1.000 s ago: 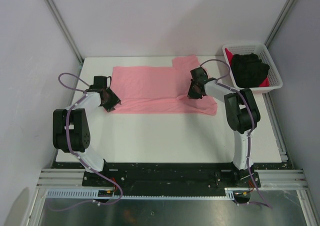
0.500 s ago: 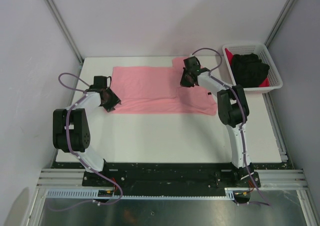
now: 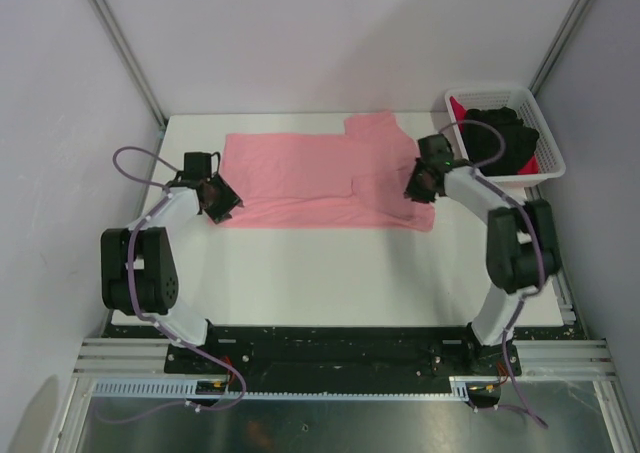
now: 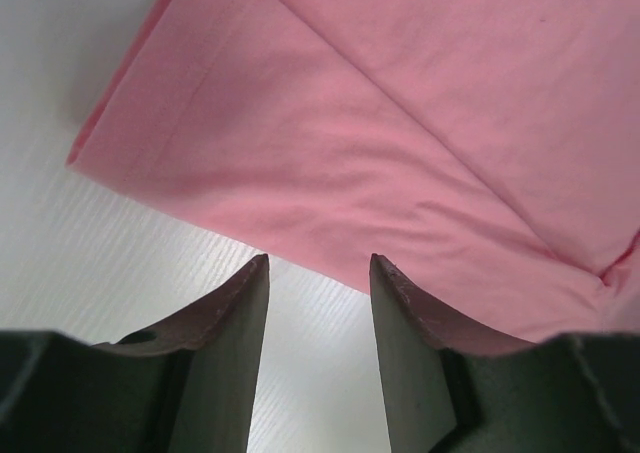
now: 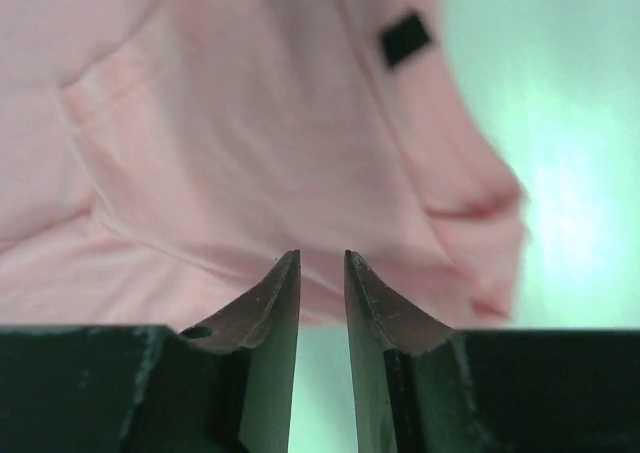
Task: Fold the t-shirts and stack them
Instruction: Fold the flattened tshirt in 1/3 of the way
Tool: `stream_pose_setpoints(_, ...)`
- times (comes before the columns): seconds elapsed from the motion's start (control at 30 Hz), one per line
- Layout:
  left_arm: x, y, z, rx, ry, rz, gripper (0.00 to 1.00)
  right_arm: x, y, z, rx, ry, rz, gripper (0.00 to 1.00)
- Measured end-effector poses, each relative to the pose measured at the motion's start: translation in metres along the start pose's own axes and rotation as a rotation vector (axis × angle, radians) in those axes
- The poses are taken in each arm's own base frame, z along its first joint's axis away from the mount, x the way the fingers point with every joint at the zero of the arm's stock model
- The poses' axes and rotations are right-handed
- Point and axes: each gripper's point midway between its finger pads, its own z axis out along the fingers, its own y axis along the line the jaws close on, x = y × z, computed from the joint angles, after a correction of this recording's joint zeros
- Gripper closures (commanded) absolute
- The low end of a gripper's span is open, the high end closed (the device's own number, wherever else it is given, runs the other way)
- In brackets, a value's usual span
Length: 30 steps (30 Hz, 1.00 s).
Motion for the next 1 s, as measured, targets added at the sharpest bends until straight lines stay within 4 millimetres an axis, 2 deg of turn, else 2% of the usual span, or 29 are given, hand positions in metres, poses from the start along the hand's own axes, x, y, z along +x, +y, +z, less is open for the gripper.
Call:
stream_pose_setpoints(0.07, -0.003, -0.004, -0.005, 0.016, -0.012, 0.001, 0.50, 0.000, -0.022, -0.024, 0.016, -0.032, 0.035, 0.66)
stream_pose_setpoints(0.17, -0.004, -0.006, -0.008, 0.028, -0.016, 0.002, 0.50, 0.007, -0.038, -0.051, 0.013, -0.069, 0.053, 0.66)
stream_pose_setpoints(0.23, -0.002, -0.006, -0.007, 0.029, -0.010, 0.001, 0.50, 0.011, -0.042, -0.054, 0.015, -0.069, 0.056, 0.66)
stream_pose_setpoints(0.5, 0.000, -0.005, -0.007, 0.031, -0.002, 0.002, 0.50, 0.040, -0.062, -0.044, 0.057, -0.010, 0.059, 0.66)
stream_pose_setpoints(0.77, 0.003, -0.003, -0.001, 0.019, 0.012, 0.001, 0.50, 0.037, -0.065, -0.041, 0.067, -0.025, 0.057, 0.66)
stream_pose_setpoints(1.0, 0.004, -0.002, 0.000, 0.015, 0.015, 0.001, 0.50, 0.043, -0.077, -0.032, 0.103, -0.013, 0.060, 0.66)
